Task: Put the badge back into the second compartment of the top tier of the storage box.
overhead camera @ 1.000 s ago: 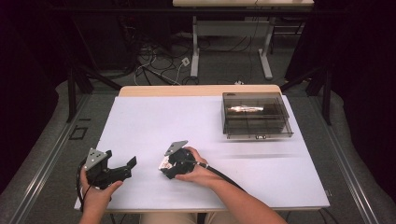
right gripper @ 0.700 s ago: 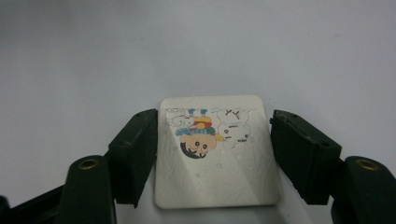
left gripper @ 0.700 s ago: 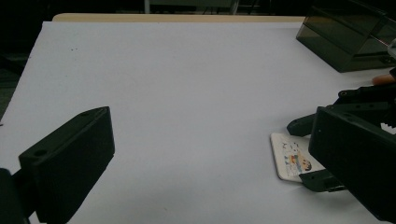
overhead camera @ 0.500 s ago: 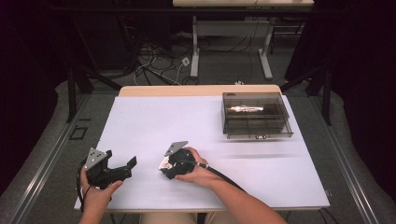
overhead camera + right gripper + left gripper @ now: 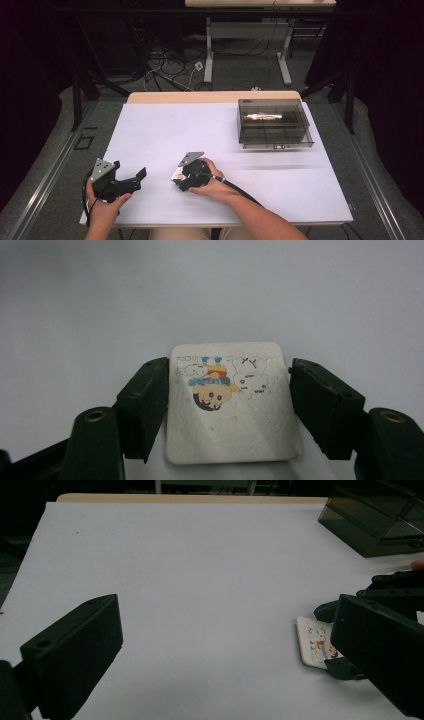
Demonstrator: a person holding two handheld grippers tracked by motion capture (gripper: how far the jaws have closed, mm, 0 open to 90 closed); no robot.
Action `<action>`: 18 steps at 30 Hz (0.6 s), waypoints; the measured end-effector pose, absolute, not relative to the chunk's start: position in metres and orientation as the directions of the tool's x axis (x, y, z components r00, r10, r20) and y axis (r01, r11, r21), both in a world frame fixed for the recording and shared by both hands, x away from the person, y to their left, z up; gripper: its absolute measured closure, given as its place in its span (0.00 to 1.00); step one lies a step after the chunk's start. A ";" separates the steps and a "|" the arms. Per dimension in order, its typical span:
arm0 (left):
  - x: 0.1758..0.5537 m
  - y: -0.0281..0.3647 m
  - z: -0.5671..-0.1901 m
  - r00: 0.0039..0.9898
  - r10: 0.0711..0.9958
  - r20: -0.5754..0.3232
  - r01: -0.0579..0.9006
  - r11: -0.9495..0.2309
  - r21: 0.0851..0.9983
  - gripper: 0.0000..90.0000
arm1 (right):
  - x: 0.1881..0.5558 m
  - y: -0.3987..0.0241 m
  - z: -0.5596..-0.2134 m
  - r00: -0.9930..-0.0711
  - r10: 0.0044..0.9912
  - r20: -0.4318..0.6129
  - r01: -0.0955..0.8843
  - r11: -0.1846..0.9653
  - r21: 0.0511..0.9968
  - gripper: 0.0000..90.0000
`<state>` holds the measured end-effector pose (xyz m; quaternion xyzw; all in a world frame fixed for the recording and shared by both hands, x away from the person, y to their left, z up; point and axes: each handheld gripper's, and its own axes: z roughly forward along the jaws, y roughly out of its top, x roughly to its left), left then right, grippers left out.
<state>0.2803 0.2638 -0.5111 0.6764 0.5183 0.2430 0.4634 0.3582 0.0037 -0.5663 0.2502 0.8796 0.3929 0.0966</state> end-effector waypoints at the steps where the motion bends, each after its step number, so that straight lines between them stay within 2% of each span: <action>1: 0.280 0.264 -0.511 0.345 0.927 -0.150 0.476 -0.035 0.879 0.01 | 0.358 0.003 -0.566 -0.852 0.522 0.034 0.373 0.560 0.740 0.37; 10: 0.281 0.263 -0.511 0.349 0.926 -0.146 0.472 -0.039 0.881 0.01 | 0.359 -0.005 -0.559 -0.841 0.540 0.037 0.380 0.539 0.752 0.37; 14: 0.282 0.263 -0.511 0.350 0.925 -0.146 0.473 -0.040 0.880 0.01 | 0.357 -0.009 -0.555 -0.817 0.572 0.072 0.420 0.505 0.754 0.37; 16: 0.282 0.263 -0.511 0.351 0.925 -0.145 0.475 -0.042 0.879 0.01 | 0.357 -0.011 -0.553 -0.814 0.577 0.068 0.419 0.503 0.755 0.37; 17: 0.282 0.263 -0.511 0.351 0.925 -0.146 0.475 -0.042 0.879 0.01 | 0.360 -0.012 -0.553 -0.827 0.560 0.050 0.389 0.505 0.771 0.37; 18: 0.282 0.262 -0.511 0.351 0.925 -0.146 0.475 -0.042 0.879 0.01 | 0.357 -0.013 -0.551 -0.807 0.586 0.075 0.428 0.493 0.757 0.37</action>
